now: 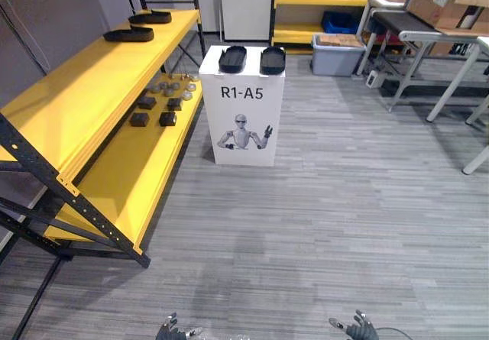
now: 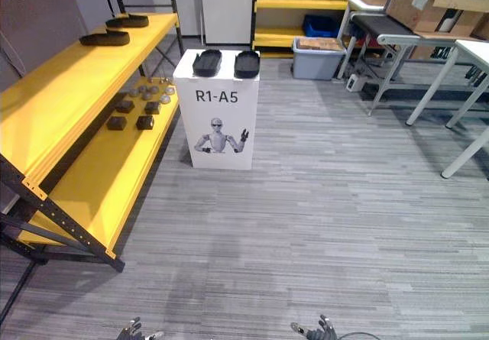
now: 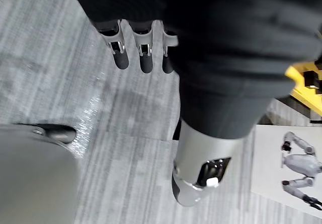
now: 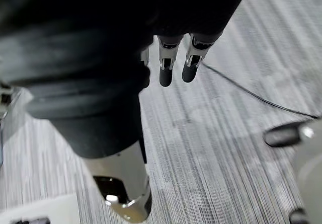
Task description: Walk over and take plastic housings, then place them on the shelf
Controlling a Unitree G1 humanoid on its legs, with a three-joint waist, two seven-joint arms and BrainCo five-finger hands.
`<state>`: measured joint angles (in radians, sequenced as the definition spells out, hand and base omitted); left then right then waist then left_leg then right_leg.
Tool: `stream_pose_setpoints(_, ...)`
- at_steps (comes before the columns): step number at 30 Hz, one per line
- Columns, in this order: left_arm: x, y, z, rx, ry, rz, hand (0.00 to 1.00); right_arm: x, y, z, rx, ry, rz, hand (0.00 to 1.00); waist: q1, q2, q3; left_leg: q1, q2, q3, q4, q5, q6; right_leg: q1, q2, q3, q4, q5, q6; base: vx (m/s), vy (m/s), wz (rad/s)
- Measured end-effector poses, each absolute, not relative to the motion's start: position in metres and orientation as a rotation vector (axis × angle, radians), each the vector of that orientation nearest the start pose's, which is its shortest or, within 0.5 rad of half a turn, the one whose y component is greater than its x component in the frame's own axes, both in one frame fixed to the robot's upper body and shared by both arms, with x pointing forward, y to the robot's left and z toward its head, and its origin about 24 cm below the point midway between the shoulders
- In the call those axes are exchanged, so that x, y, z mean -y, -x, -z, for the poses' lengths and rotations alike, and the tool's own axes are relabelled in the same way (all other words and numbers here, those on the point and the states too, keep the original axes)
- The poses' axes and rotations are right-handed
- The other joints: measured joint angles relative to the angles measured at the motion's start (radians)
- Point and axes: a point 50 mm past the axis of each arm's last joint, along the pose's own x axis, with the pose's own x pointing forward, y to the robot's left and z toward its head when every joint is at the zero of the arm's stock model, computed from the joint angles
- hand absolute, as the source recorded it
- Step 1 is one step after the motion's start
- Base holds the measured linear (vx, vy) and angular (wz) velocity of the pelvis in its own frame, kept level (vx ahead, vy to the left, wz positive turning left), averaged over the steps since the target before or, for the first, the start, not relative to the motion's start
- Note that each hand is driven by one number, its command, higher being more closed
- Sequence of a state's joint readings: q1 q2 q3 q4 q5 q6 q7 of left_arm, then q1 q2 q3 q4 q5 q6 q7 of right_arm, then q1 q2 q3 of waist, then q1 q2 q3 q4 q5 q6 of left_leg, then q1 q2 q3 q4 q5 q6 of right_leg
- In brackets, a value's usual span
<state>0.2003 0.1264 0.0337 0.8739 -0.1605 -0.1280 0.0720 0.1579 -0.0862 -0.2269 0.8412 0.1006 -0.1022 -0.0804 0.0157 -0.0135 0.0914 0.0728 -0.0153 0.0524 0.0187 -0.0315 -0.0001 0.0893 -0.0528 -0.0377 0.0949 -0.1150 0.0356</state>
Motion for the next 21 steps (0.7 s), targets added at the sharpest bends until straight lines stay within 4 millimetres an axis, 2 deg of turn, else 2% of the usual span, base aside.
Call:
stream_pose_setpoints(8,-0.210,-0.100,0.140,-0.876,-0.012,-0.215,0.00,0.242,-0.125,0.123,-0.791,0.111,0.284,0.00,-0.001,0.005,0.022,0.052,0.002,0.015,-0.016,-0.013,-0.020,0.044,-0.001,0.001,-0.007,-0.004,0.009,0.01,-0.012,-0.04)
stream_pose_setpoints(13,-0.207,-0.099,0.136,-0.849,-0.029,-0.176,0.00,0.242,-0.125,0.121,-0.782,0.128,0.255,0.00,-0.002,0.011,0.025,0.053,0.003,0.016,-0.016,-0.012,-0.019,0.043,-0.001,0.001,-0.007,-0.006,0.009,-0.04,-0.025,-0.03)
stream_pose_setpoints(21,-0.206,-0.102,0.130,-0.810,-0.033,-0.173,0.00,0.240,-0.125,0.122,-0.783,0.123,0.251,0.00,-0.003,0.014,0.023,0.046,0.001,0.031,-0.040,0.000,0.001,0.010,-0.001,0.002,-0.001,-0.006,0.008,-0.04,-0.012,-0.03)
